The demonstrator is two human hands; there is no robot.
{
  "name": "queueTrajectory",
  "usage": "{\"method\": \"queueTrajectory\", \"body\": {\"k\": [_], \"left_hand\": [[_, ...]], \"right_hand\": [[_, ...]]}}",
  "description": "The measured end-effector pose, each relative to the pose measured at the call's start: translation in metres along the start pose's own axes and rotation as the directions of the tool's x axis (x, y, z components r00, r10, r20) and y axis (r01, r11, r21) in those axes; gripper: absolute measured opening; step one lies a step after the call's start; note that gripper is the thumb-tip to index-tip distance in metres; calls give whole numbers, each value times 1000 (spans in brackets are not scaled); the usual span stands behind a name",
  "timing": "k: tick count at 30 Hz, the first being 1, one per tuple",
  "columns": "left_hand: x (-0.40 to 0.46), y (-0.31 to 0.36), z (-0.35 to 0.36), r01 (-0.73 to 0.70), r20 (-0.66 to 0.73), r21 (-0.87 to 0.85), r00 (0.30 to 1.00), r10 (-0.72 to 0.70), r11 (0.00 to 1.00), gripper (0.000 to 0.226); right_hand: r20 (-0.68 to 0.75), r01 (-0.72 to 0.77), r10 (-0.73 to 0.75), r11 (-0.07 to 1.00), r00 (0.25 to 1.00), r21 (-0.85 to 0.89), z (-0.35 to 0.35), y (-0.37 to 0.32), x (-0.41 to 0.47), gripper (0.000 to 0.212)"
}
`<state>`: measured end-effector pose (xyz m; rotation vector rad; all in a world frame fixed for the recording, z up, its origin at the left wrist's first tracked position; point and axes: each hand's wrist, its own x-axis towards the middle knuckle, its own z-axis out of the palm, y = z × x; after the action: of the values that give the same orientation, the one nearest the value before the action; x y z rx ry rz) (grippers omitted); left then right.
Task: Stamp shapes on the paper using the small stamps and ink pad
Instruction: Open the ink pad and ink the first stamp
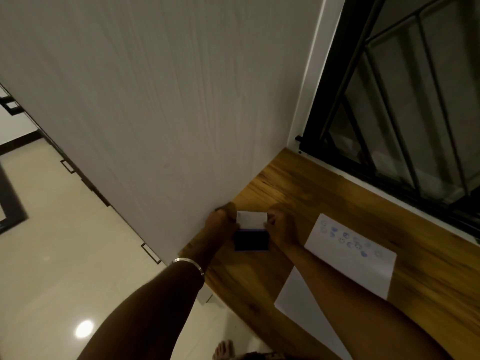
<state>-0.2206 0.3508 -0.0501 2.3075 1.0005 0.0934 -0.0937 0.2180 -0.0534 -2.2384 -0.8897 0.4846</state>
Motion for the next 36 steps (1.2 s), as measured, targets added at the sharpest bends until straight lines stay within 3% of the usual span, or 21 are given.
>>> {"method": "queueTrajectory", "body": {"k": [4,6,8,13,16,23,30,34,36], "left_hand": [[0,-4,2,8,-26,-54,1000,-9,998,31],[0,-5,4,-2,-50,-73,999,-2,997,28],[0,-6,4,8,-39,-69,999,-10,998,28],[0,-9,2,52,8,-61,999,-51,997,31],[0,-9,3,74,19,-52,997,-73,996,36],[-1,-7,3,34,31,4,999,-34,999,41],[-4,6,0,-109,-39,4,993,109,994,38],[4,27,-2,-238,50,85,971,234,968,39],[6,40,-1,-289,106,150,956,275,946,47]], "right_hand": [[-33,0,1,1000,999,20,0,-2,-2,47],[-41,10,-9,999,999,39,0,-4,-3,55],[-44,1,1,998,999,57,1,-3,-3,51],[-36,-9,12,998,999,60,2,-1,-3,16],[-31,-7,9,999,999,37,2,0,-2,9],[7,-25,25,1000,1000,-5,-2,0,-4,15],[-33,-26,26,1000,999,-10,-13,5,-8,19],[-54,-57,52,994,997,-97,-23,12,-13,21],[-30,-123,120,980,992,-153,-29,16,-17,35]]}}
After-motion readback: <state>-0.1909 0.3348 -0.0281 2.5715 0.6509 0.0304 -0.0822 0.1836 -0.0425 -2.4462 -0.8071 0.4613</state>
